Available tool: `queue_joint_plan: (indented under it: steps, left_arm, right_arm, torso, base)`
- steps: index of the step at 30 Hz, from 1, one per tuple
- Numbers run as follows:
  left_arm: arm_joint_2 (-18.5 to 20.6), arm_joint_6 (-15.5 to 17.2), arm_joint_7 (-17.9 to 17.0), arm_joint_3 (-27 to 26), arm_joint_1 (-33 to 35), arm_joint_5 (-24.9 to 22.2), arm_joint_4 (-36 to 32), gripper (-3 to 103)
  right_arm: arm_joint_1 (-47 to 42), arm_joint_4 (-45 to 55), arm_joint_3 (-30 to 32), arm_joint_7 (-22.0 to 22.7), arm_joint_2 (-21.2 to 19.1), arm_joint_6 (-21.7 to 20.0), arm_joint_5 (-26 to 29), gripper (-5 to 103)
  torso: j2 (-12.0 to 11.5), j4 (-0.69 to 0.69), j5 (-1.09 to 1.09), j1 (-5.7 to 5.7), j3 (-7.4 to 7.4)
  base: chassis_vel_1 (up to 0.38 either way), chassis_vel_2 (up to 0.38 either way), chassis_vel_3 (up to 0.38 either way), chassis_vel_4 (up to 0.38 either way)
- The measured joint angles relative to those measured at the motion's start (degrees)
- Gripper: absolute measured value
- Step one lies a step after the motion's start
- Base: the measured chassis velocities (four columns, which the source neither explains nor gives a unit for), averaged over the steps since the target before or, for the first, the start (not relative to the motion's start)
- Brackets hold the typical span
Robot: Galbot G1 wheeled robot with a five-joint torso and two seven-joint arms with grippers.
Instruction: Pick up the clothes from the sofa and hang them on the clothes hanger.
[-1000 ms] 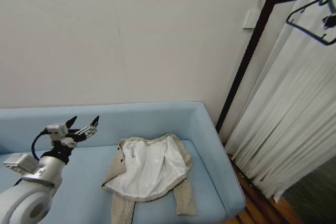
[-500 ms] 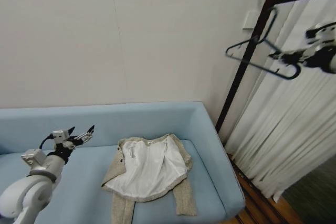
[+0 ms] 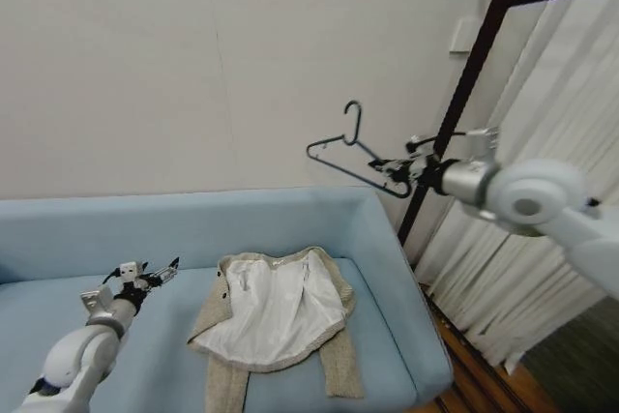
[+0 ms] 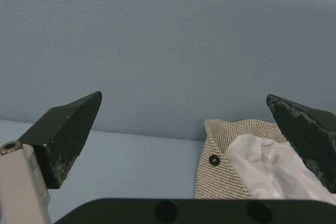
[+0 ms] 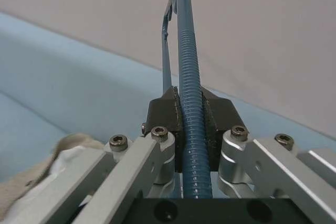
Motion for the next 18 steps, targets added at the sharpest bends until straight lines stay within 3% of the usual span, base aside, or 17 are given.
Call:
queue_joint_plan:
  steps: [7,12,18]
  left_arm:
    - [0.7,-1.8,0.7,1.3,-0.5,0.8,4.5,100]
    - [2.0,-3.2,0.6,5.1,-3.4,0.9,9.0,100]
    - [2.6,-3.4,0.0,11.0,-8.6,1.0,12.5,100]
  right_arm:
    - [-9.6,-3.8,-2.6,-5.1,10.6,5.2,-9.2,8]
    - [-15.3,-7.6,-3.4,-6.7,15.4,6.9,-14.6,8]
    - [-19.3,-9.6,-3.1,-9.0,18.1,6.1,-15.4,8]
  torso:
    - [0.0,0.06,-0.03,0.0,0.0]
    - [0.0,0.01,-0.01,-0.01,0.0]
    - [0.0,0.02,-0.01,-0.01,0.0]
  base:
    - [0.0,0.0,0.0,0.0]
    - [0.0,0.0,0.0,0.0]
    - [0.0,0.0,0.0,0.0]
